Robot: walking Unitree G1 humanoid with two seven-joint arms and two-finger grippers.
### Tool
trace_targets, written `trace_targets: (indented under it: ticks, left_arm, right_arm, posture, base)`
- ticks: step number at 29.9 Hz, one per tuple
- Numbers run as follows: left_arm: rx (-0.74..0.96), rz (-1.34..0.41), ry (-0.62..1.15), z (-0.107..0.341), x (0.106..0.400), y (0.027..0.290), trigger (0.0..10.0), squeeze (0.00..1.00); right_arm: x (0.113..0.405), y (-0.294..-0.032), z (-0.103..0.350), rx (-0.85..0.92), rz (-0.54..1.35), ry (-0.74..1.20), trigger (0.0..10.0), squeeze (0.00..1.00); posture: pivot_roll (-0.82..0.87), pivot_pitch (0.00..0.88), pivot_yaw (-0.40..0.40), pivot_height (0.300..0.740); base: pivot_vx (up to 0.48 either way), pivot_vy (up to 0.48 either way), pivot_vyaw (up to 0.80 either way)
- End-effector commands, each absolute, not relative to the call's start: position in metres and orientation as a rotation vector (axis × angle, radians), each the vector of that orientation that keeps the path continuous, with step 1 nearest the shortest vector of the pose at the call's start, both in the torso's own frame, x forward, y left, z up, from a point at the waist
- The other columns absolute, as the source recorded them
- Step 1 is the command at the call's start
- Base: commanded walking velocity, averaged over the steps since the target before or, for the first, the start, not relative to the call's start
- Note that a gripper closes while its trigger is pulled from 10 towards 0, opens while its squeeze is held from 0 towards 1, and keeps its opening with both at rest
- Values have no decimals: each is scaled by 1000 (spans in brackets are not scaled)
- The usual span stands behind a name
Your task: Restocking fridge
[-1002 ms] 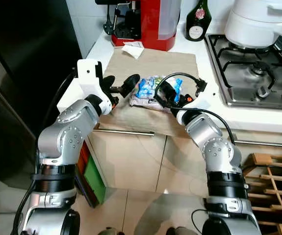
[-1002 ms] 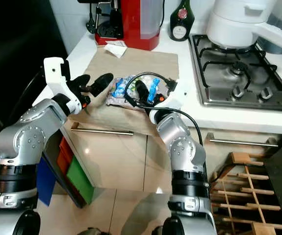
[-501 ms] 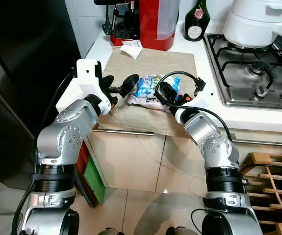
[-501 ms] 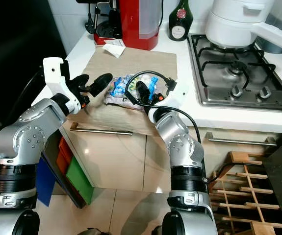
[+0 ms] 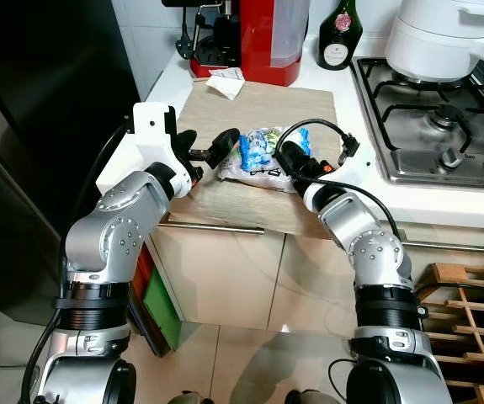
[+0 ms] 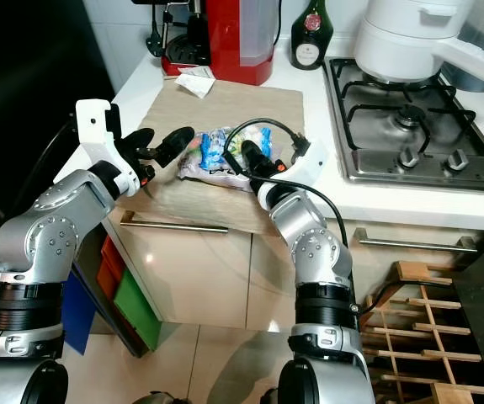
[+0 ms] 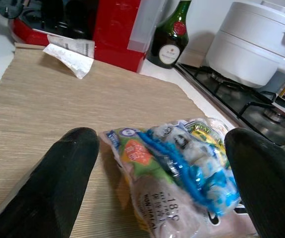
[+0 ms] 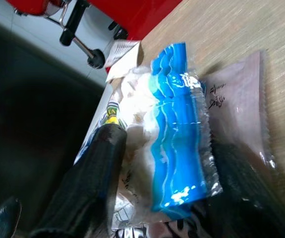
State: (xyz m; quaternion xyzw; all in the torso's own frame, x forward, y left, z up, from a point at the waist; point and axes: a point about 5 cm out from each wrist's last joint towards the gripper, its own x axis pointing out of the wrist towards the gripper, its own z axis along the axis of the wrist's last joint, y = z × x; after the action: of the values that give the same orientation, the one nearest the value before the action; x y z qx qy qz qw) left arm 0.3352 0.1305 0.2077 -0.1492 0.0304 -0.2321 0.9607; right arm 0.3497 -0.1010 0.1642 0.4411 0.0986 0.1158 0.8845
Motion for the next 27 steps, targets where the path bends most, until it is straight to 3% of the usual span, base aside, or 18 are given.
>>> trace_targets:
  ticks: [1,17,27]
  left_arm:
    - [-289,-477,51,211,337,130,10000,0]
    - [-154,-443,-51,214,335,124,10000,0]
    - [-138,-439,-64,213,336,124,10000,0]
  right_arm:
    - [352,-84,176,973,277,195,0,0]
    - [356,-101,236,815,321,-159,0,0]
    - [358,-105,237,795,297,-184,0,0]
  posture:
    - [-69,13,59,740]
    - [-73,18,56,740]
    - [-71,18,55,740]
  base:
    - [0,0,0]
    - [0,0,0]
    - [0,0,0]
